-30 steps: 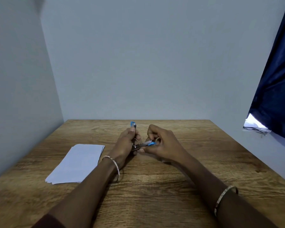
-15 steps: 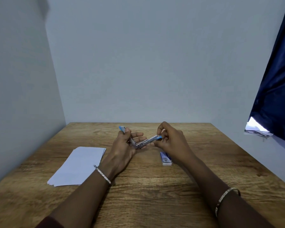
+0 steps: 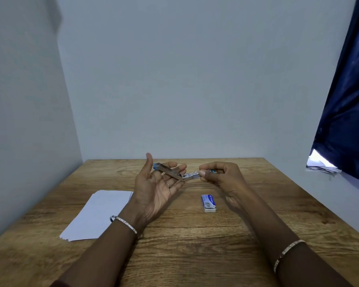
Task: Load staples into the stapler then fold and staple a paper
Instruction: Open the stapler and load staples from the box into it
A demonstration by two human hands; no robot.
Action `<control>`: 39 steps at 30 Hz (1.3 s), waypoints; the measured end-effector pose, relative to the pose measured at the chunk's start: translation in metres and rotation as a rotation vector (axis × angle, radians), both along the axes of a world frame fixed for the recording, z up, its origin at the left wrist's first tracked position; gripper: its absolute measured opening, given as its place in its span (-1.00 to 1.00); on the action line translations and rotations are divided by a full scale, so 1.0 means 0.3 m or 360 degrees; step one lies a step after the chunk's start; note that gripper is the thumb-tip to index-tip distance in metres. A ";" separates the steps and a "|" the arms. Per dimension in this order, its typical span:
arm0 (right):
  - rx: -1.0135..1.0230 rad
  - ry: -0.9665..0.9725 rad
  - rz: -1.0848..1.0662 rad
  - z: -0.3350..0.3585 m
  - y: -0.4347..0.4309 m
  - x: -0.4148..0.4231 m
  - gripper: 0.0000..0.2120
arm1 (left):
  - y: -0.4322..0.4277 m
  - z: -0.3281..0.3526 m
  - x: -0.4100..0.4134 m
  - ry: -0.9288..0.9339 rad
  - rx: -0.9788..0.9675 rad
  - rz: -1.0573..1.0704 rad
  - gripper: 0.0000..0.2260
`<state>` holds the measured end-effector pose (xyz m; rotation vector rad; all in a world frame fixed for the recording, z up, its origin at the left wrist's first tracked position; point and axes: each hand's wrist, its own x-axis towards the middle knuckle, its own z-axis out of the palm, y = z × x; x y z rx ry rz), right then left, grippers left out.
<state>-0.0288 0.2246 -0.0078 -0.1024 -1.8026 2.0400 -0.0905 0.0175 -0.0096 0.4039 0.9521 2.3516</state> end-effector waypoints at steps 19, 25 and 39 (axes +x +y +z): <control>-0.0056 0.0063 0.0394 -0.012 -0.074 -0.008 -0.58 | 0.041 -0.011 0.067 0.0178 -0.0671 -0.0342 -0.62; 0.0834 0.0146 -0.0143 -0.026 -0.130 0.002 -0.76 | 0.049 -0.019 0.059 0.0125 -0.0656 -0.0168 -0.66; 0.1388 0.0318 -0.0261 -0.042 -0.171 0.013 -0.85 | 0.065 -0.012 0.085 0.0371 -0.0739 0.0123 -0.60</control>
